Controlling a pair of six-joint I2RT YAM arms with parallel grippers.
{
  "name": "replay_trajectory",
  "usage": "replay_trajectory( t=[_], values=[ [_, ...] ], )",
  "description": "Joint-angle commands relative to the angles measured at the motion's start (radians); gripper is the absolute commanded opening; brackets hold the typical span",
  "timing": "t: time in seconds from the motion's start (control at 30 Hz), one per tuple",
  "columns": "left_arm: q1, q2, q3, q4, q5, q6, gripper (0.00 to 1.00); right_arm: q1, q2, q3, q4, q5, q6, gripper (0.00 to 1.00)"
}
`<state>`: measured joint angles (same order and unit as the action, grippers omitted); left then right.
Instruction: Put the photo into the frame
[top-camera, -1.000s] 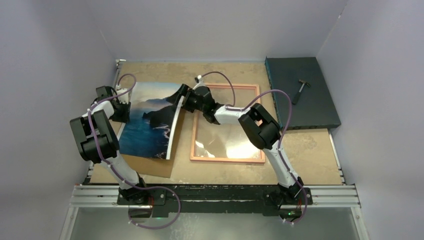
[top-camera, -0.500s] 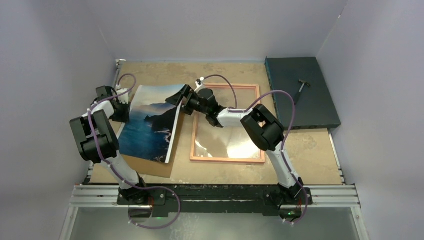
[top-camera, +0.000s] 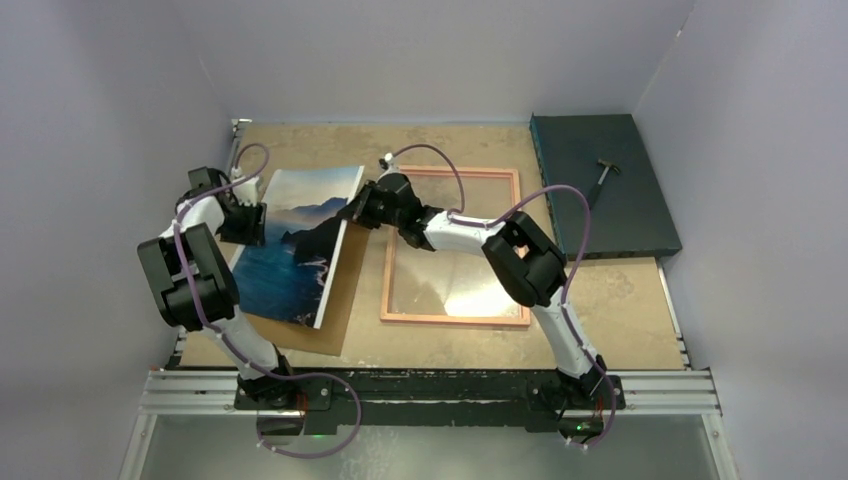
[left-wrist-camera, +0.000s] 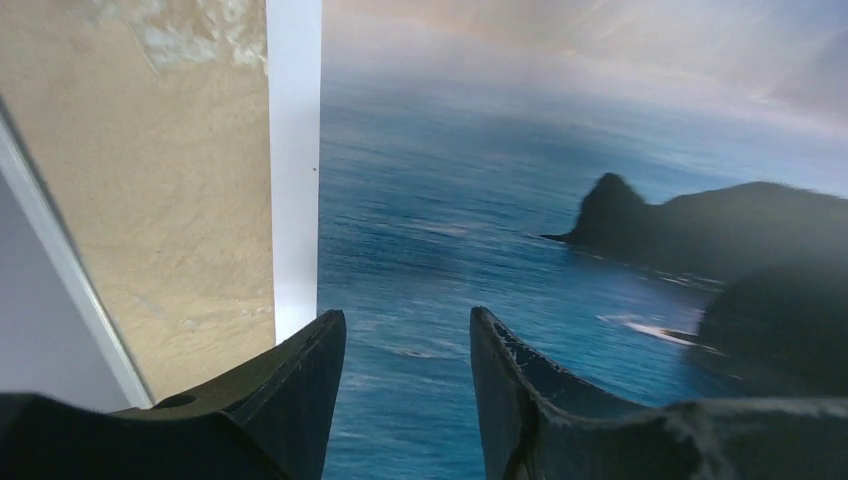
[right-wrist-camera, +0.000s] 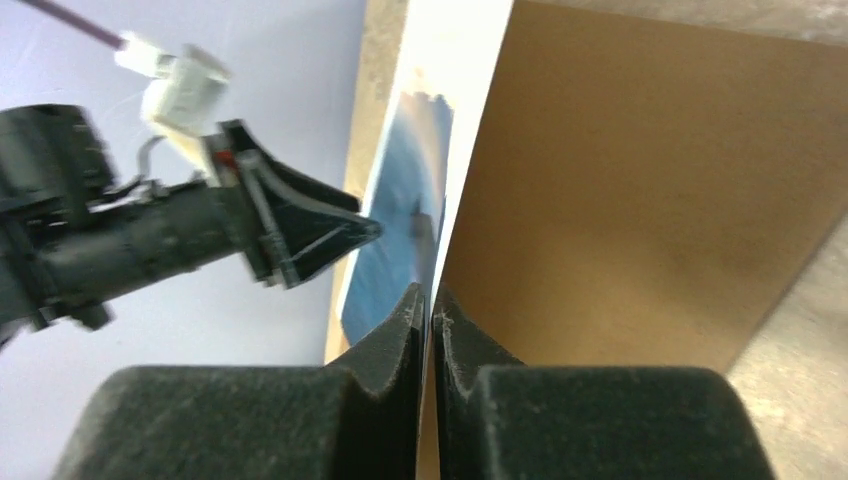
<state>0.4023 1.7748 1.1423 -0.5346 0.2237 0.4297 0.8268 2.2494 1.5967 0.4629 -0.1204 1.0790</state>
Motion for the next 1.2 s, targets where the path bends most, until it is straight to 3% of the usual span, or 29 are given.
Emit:
replay_trajectory(
  t=[0.0,0.1,0.27,0.4,0.6,0.87,0.97,1.17],
  values=[
    [-0.005,-0.122,0.133,-0.136,0.128,0.010,0.51,0.001,-0.111,0.041,-0.106,0.095,-0.054,0.05],
    [-0.021,-0.217,0.193,-0.180,0.246,0.026,0.73,0.001,-0.168,0.036,-0.118,0.126,-0.080,0.01],
    [-0.152,-0.364,0.267,-0.234,0.306,0.027,0.85,0.001,-0.253,0.016,-0.171,0.154,-0.113,0.00],
    [-0.281,-0.380,0.343,-0.345,0.345,-0.016,0.88,0.008,-0.334,0.027,-0.274,0.297,-0.114,0.00],
    [-0.482,-0.459,0.356,-0.402,0.276,-0.133,0.90,0.036,-0.400,0.110,-0.460,0.484,-0.053,0.00],
    [-0.711,-0.546,0.289,-0.410,0.031,-0.179,0.80,0.044,-0.407,0.117,-0.461,0.469,0.045,0.00],
    [-0.735,-0.565,0.229,-0.369,-0.050,-0.170,0.73,0.048,-0.392,0.135,-0.461,0.457,0.068,0.00],
    [-0.756,-0.568,0.143,-0.327,-0.106,-0.137,0.72,0.046,-0.391,0.137,-0.459,0.429,0.093,0.00]
  ],
)
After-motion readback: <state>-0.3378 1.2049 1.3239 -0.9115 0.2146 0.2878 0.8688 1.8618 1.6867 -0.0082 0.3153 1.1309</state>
